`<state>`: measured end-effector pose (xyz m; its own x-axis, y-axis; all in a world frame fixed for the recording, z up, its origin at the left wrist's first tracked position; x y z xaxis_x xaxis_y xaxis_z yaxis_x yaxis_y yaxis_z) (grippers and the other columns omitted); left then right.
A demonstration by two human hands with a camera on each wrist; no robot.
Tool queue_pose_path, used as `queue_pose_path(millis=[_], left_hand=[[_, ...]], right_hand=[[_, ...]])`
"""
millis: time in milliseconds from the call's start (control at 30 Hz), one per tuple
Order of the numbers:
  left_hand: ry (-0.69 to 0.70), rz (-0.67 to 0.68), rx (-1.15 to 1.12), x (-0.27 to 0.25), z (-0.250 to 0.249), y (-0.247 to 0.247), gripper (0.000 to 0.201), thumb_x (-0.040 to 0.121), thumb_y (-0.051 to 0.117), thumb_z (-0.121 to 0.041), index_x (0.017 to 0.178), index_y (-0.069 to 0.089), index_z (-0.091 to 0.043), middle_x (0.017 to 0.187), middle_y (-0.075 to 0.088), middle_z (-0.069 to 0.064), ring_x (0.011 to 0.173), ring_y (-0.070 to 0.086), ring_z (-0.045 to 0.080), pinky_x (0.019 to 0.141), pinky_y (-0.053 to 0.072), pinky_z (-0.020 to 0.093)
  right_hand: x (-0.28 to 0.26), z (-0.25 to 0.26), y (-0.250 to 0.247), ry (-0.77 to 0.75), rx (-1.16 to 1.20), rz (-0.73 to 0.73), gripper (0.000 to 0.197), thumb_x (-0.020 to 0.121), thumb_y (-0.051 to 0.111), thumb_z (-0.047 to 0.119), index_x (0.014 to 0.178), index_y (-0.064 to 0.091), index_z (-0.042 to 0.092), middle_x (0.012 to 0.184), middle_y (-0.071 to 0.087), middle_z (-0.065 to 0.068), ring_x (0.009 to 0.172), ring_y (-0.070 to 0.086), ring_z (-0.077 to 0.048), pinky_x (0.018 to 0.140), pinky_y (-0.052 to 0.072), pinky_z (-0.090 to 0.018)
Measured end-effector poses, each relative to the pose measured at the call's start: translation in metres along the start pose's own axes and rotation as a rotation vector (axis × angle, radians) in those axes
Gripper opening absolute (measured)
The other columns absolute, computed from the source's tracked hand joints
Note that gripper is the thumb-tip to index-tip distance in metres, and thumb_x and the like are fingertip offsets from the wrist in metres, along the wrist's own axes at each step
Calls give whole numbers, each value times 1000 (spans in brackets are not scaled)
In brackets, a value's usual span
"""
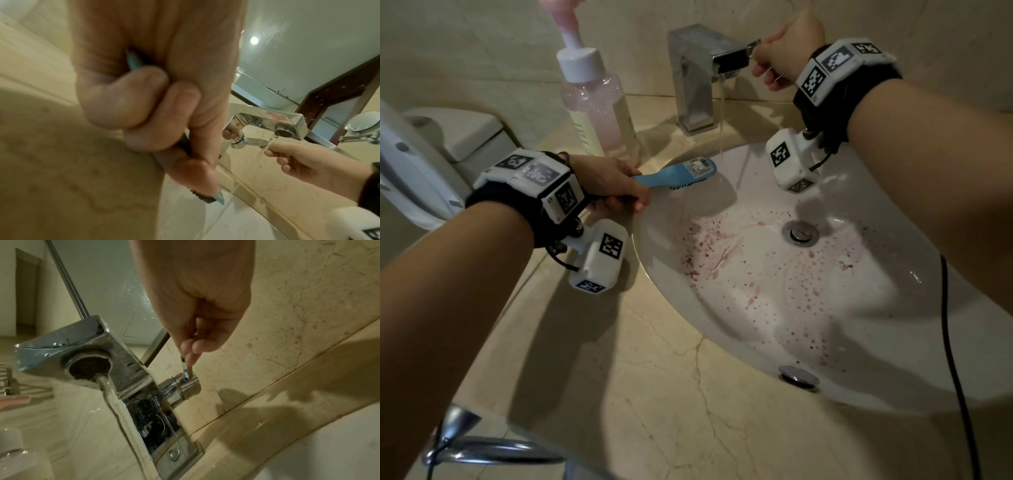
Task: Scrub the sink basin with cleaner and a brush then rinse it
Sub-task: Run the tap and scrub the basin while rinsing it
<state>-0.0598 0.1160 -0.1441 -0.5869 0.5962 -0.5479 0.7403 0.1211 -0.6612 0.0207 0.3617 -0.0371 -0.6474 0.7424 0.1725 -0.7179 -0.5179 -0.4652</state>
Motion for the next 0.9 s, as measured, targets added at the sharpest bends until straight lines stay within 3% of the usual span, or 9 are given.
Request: queue_pose_path(millis=[200, 300, 433, 567, 700, 900], left_hand=[[-20, -10, 44, 0, 0, -2, 25, 89, 53, -6, 66, 50, -12, 42, 32, -2, 25, 25, 5, 30, 22, 9], [-20, -7, 52, -1, 0, -1, 23, 90, 53, -8, 68, 50, -12, 37, 34, -4, 24, 26, 4, 30, 22, 8], [-16, -12, 59, -1, -1, -1, 24, 90, 53, -9, 67, 50, -12, 34, 35, -7, 24, 27, 2, 29, 22, 9], [-23, -12, 53, 1, 1, -2, 24, 89, 55, -8, 65, 51, -13, 36, 33, -5, 25, 26, 4, 30, 21, 9], [-13, 9, 42, 3, 2, -1, 27, 88, 54, -7, 62, 49, -12, 37, 30, -4, 26, 23, 5, 30, 21, 10], [-9, -18, 54, -2, -2, -1, 21, 91, 53, -7, 70, 51, -11, 32, 36, -6, 23, 26, 3, 28, 22, 9]], right_hand=[[2, -1, 0, -14, 25, 5, 31, 96, 46, 9, 66, 40, 18, 61, 49, -1, 22, 38, 1, 34, 35, -11], [4, -3, 1, 12, 56, 23, 31, 96, 45, 10, 67, 40, 17, 44, 53, 3, 22, 38, 0, 33, 35, -10], [7, -7, 3, 60, 71, 52, 30, 97, 44, 13, 68, 42, 17, 25, 45, 11, 22, 39, 0, 32, 35, -9], [11, -7, 2, 59, 23, 41, 30, 95, 48, 16, 65, 45, 18, 34, 53, 8, 27, 45, 1, 34, 39, -10], [11, -5, -2, 33, -34, -10, 31, 94, 52, 16, 63, 48, 16, 59, 54, 1, 21, 40, 0, 34, 39, -14], [0, -22, -1, 84, 47, 50, 23, 92, 54, 21, 70, 51, 16, 65, 57, -1, 24, 43, -1, 33, 38, -13]])
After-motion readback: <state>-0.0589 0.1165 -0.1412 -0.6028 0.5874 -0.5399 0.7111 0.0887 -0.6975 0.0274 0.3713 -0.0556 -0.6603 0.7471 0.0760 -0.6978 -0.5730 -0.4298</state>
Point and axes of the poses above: each hand's wrist, its own x-axis towards the middle knuckle, its own y-axis out of the palm, z = x × y, the point moved 10 cm from there along x, towards the middle knuckle
